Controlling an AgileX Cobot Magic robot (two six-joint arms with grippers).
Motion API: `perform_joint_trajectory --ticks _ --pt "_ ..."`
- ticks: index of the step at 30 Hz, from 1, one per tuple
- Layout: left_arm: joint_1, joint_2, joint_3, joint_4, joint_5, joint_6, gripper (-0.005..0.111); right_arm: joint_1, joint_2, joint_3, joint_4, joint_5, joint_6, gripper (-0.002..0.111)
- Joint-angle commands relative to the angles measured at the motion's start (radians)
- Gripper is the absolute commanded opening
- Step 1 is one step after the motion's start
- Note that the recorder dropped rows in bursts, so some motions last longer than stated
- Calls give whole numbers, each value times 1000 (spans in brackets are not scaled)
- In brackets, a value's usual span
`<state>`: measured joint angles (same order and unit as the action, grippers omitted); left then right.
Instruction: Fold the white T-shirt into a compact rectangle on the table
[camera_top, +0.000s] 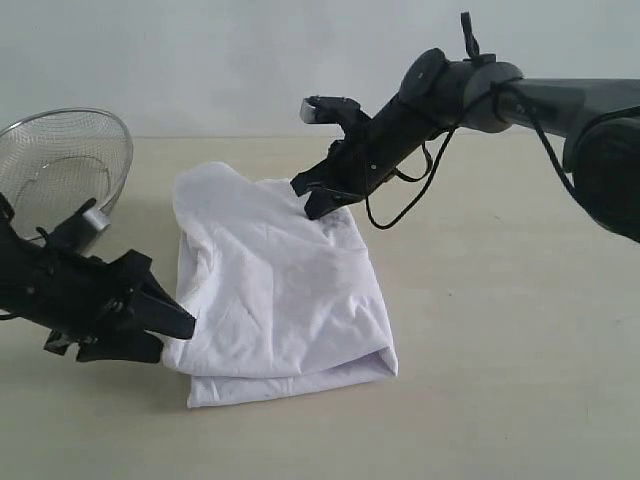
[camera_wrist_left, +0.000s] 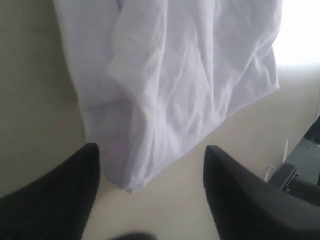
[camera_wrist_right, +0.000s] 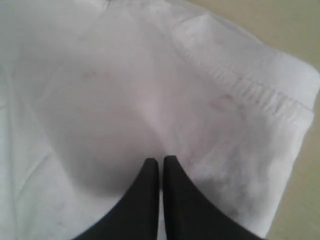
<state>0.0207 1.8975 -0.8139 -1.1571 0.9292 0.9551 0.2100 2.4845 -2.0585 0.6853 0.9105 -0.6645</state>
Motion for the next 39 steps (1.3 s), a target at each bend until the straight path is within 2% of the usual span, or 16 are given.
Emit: perform_joint_trajectory --ticks 1,4,10,17,22,28,32,39 --pt "-57 15 4 -27 -62 10 54 -1 0 -8 -11 19 4 0" --pt "-65 15 4 -29 -95 10 43 -1 0 -8 -11 28 4 0" --pt "-65 15 4 -29 -47 14 19 -1 4 -8 -19 10 2 0" --pt "-65 15 4 -27 29 32 5 -1 8 -8 -29 -8 6 0" --pt "-65 11 4 -27 115 48 5 -1 23 -8 -45 5 14 0" --pt "-65 -18 26 -11 155 48 5 -1 24 -8 -68 7 14 0" --pt "-65 -30 68 40 99 14 5 -1 27 -8 -69 7 14 0" --pt "-65 -30 87 40 -12 14 5 -1 27 -8 -69 7 14 0"
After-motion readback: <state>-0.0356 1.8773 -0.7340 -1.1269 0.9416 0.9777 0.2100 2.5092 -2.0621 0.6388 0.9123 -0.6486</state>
